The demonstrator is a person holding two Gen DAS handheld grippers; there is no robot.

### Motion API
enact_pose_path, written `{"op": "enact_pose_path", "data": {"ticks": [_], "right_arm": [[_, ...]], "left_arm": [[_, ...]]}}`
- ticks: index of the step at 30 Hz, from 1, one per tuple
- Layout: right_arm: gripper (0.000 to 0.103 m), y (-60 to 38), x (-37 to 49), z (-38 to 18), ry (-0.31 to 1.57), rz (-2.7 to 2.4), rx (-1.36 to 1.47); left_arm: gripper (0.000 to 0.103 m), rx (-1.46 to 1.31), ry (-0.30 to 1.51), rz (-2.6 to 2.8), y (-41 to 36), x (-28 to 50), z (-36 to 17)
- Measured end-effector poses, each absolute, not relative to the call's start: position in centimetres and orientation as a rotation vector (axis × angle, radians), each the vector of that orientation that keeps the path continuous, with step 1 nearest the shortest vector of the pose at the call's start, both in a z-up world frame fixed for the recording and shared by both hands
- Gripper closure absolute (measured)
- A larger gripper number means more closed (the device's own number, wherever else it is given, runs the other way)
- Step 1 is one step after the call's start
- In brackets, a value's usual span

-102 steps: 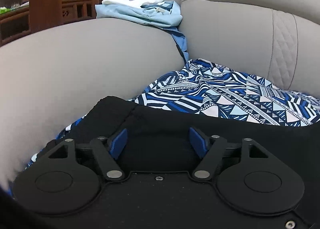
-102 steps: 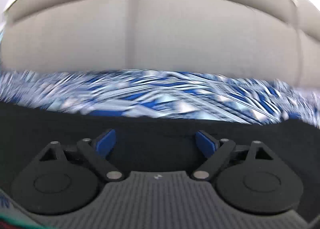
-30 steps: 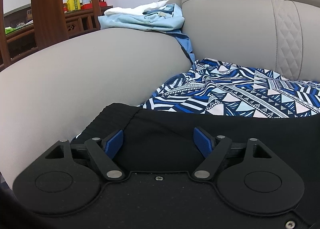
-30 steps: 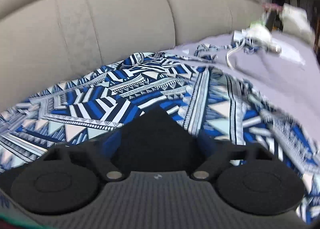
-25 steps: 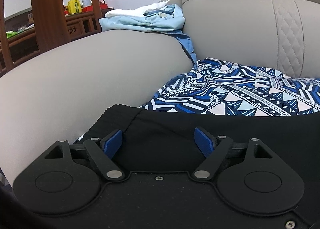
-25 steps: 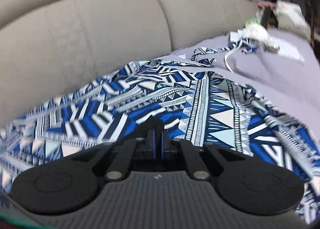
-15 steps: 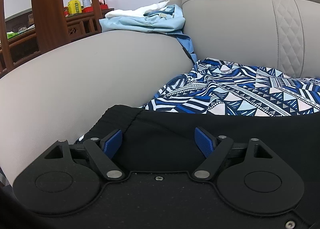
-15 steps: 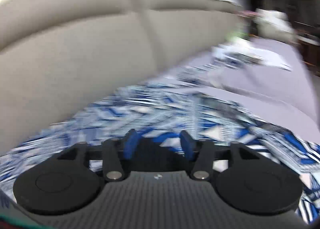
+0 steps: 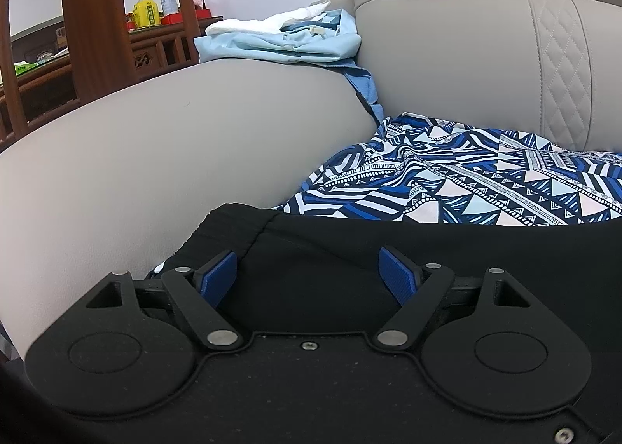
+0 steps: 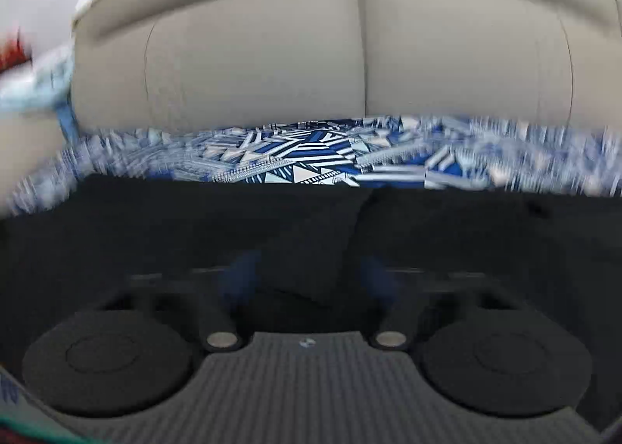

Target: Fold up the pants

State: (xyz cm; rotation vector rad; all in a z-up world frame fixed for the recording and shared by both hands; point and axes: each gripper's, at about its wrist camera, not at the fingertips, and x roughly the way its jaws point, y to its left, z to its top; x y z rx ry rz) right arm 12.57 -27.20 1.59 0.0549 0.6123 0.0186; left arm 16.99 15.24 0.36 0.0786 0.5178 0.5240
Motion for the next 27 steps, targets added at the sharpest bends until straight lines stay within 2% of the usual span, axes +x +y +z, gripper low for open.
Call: {"op": "enact_pose_path", "data": {"ticks": [1, 5, 9, 10, 11, 12, 13, 15, 22, 27], "right_arm": [[0.097, -27.8, 12.5, 2.0, 0.611, 0.000, 0.078], [0.097, -33.6, 13.1, 3.6, 0.576, -0.198, 0.027], [0.094, -43.3, 14.9, 5.5, 0.543, -0.591, -0.058], [0.088, -46.0, 14.9, 6.3, 0.538, -0.697, -0.033], [0.075, -48.2, 14.8, 7.0, 0.533, -0.770, -0.001], [0.057, -50.0, 14.2, 7.7, 0.521, -0.816, 0.046], [0.032, -51.5, 13.2, 8.1, 0.506, -0.813, 0.112], [0.015, -53.2, 11.0, 8.6, 0.449, -0.766, 0.217], [0.015, -50.1, 6.4, 5.7, 0.463, -0.669, 0.327], [0.015, -45.7, 6.2, 3.2, 0.591, -0.563, 0.333]], "left_arm": [[0.023, 0.076, 0.518, 0.524, 15.3, 17.0, 0.4], [0.023, 0.089, 0.516, 0.531, 15.1, 17.0, 0.3], [0.023, 0.100, 0.514, 0.536, 14.9, 17.0, 0.3], [0.023, 0.097, 0.514, 0.535, 14.9, 17.0, 0.3], [0.023, 0.093, 0.514, 0.533, 15.0, 17.0, 0.3], [0.023, 0.088, 0.514, 0.530, 15.0, 17.0, 0.3], [0.023, 0.083, 0.514, 0.528, 15.1, 16.9, 0.3], [0.023, 0.081, 0.513, 0.528, 15.1, 16.9, 0.3], [0.023, 0.086, 0.513, 0.530, 15.1, 16.9, 0.3], [0.023, 0.088, 0.512, 0.532, 15.1, 16.9, 0.3]]}}
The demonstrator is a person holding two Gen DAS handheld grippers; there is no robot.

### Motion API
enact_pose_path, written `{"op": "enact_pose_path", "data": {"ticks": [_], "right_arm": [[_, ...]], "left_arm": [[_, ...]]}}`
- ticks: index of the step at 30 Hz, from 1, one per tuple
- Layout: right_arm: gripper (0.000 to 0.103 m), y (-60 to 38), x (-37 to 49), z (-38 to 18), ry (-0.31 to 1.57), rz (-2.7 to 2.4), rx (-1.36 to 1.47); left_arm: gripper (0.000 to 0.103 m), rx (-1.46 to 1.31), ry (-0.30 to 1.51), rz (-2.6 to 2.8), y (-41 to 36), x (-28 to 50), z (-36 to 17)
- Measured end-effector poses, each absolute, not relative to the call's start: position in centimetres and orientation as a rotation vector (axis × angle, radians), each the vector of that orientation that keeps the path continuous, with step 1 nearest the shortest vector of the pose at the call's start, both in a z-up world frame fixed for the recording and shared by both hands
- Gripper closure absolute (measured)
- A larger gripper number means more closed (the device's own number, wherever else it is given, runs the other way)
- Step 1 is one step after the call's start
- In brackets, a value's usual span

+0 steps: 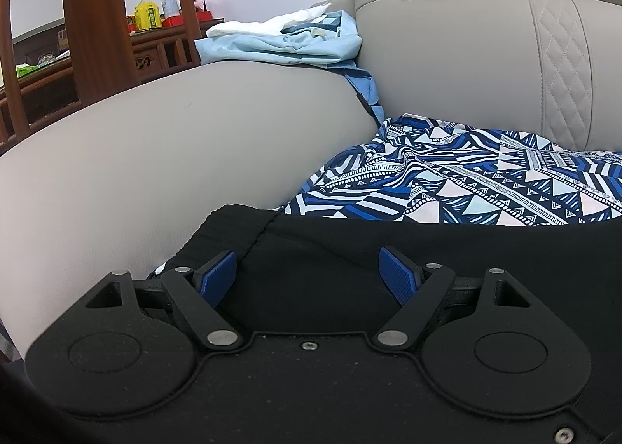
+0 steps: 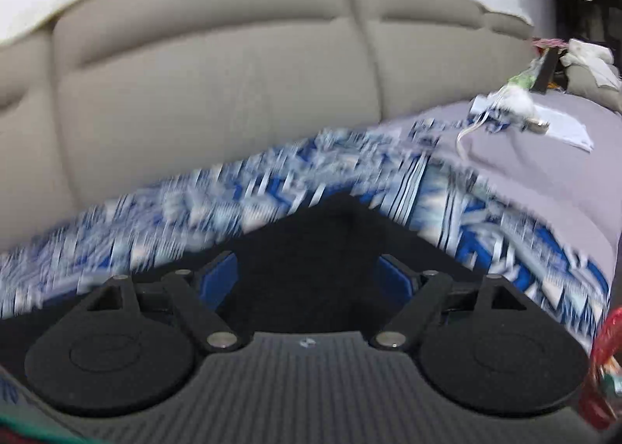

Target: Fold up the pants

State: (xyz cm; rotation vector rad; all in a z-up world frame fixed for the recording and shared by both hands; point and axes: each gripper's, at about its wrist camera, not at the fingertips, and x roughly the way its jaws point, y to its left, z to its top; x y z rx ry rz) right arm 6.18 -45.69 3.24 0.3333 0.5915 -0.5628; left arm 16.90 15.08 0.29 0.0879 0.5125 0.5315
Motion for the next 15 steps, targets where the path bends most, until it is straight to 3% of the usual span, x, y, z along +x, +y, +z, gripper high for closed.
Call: {"op": "enact_pose_path", "data": {"ticks": [3, 5, 6, 7, 9, 15], "right_arm": [[0.018, -45.0, 6.4, 1.2, 0.645, -0.516, 0.434], [0.040, -44.3, 6.5, 0.5, 0.629, -0.560, 0.392], [0.074, -44.0, 6.6, 0.7, 0.630, -0.566, 0.356], [0.087, -44.3, 6.5, 1.0, 0.623, -0.568, 0.354], [0.093, -45.3, 6.8, 1.6, 0.615, -0.608, 0.314], [0.093, -52.7, 6.3, 3.1, 0.623, -0.887, 0.251]], "left_arm": [[0.023, 0.087, 0.513, 0.531, 15.0, 16.9, 0.3], [0.023, 0.088, 0.513, 0.532, 15.0, 16.9, 0.3], [0.023, 0.088, 0.513, 0.532, 15.0, 16.9, 0.3], [0.023, 0.088, 0.513, 0.532, 15.0, 16.9, 0.3], [0.023, 0.088, 0.513, 0.532, 15.0, 16.9, 0.3], [0.023, 0.085, 0.512, 0.531, 15.0, 16.9, 0.3]]}}
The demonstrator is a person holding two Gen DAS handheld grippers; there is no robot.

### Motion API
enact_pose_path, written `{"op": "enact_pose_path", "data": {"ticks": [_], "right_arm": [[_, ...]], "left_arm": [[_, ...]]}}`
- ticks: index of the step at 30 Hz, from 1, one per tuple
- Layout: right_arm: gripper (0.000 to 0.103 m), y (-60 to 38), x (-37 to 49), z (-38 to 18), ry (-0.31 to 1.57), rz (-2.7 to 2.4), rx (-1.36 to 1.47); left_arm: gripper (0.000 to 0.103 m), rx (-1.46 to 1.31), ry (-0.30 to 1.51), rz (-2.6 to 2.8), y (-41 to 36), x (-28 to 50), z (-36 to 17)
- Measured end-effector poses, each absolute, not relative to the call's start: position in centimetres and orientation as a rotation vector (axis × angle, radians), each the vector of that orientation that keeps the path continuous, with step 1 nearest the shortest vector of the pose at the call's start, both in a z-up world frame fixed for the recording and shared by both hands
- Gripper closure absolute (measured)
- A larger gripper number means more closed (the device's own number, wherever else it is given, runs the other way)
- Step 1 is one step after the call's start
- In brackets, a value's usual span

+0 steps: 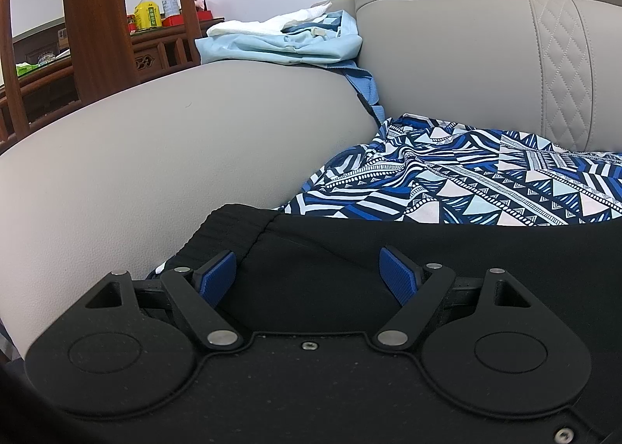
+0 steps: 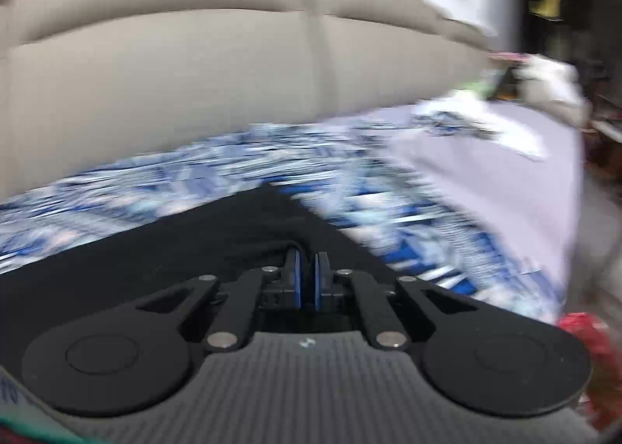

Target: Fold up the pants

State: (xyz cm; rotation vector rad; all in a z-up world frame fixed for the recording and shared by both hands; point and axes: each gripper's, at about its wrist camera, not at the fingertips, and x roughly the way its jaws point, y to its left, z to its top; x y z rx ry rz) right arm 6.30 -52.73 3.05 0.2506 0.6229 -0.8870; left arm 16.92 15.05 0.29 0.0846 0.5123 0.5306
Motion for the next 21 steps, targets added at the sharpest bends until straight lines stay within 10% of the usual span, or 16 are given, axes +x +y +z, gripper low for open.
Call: {"op": "enact_pose_path", "data": {"ticks": [2, 7, 21], "right_arm": [[0.089, -55.0, 5.2, 3.3, 0.621, -0.897, 0.373], [0.033, -56.9, 5.2, 1.8, 0.754, -1.102, 0.292], [0.022, -46.0, 8.0, 2.8, 0.608, -0.354, 0.387]], "left_arm": [[0.023, 0.085, 0.512, 0.531, 15.0, 16.9, 0.3], [0.022, 0.081, 0.513, 0.529, 15.1, 16.9, 0.3], [0.022, 0.094, 0.513, 0.536, 14.9, 16.9, 0.3]]}}
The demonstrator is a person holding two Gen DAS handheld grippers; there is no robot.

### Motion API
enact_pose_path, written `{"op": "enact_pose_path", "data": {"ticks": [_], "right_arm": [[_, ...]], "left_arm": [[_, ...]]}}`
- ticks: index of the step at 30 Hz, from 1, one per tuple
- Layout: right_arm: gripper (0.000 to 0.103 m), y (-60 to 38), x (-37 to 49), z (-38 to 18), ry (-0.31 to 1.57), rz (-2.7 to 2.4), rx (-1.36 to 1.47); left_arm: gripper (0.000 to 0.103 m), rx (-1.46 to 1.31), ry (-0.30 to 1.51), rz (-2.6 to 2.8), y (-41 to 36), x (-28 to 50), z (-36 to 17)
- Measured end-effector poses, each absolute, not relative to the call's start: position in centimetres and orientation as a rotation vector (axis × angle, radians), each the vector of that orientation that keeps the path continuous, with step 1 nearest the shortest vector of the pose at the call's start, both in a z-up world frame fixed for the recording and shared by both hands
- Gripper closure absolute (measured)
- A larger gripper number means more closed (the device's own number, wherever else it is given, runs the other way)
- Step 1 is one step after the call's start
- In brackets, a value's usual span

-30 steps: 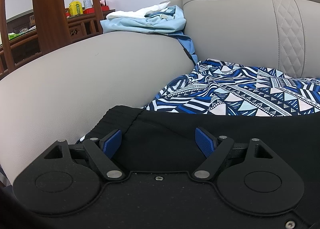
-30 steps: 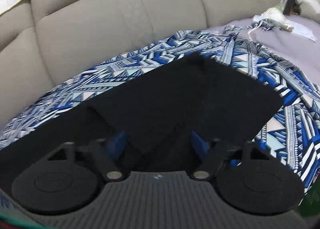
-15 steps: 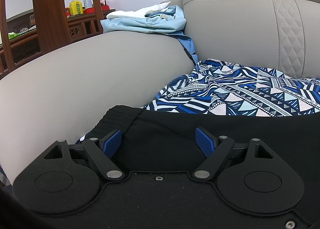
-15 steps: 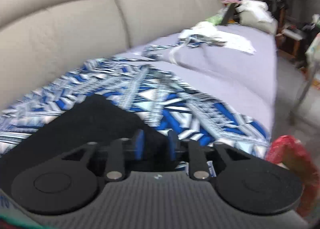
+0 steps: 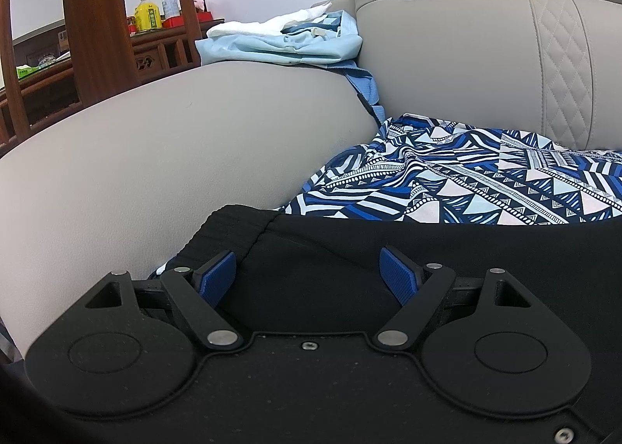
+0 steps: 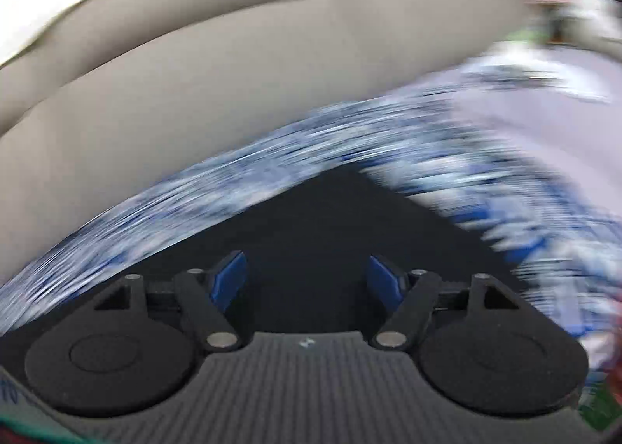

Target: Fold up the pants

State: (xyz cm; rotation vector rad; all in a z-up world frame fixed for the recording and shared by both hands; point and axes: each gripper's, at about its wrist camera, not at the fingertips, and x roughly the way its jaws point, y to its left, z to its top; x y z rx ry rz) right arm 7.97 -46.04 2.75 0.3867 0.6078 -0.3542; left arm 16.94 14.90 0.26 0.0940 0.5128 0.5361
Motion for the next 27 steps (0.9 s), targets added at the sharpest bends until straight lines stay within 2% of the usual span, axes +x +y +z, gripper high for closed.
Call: {"op": "enact_pose_path", "data": {"ticks": [7, 12, 17, 19, 24, 26, 27], "right_arm": [[0.024, -33.2, 13.6, 1.8, 0.634, 0.033, 0.236], [0.024, -21.3, 14.1, 3.2, 0.569, 0.294, 0.110], [0.027, -10.4, 14.8, 2.8, 0.585, 0.452, -0.083], [0.031, -8.5, 16.0, 1.8, 0.635, 0.419, -0.108], [0.031, -7.6, 19.9, 1.7, 0.613, 0.300, -0.121], [0.029, -7.6, 22.5, 0.9, 0.611, 0.261, -0.113], [0.024, -7.7, 23.6, 0.7, 0.620, 0.264, -0.096]], "left_arm": [[0.022, 0.093, 0.513, 0.538, 14.8, 17.0, 0.2], [0.021, 0.092, 0.513, 0.537, 14.9, 17.0, 0.2], [0.021, 0.069, 0.515, 0.531, 15.2, 17.0, 0.3], [0.021, 0.059, 0.516, 0.528, 15.4, 17.0, 0.3], [0.021, 0.040, 0.517, 0.522, 15.7, 17.0, 0.3], [0.020, 0.028, 0.519, 0.520, 15.9, 17.0, 0.3], [0.019, 0.021, 0.521, 0.520, 16.0, 17.0, 0.3]]}}
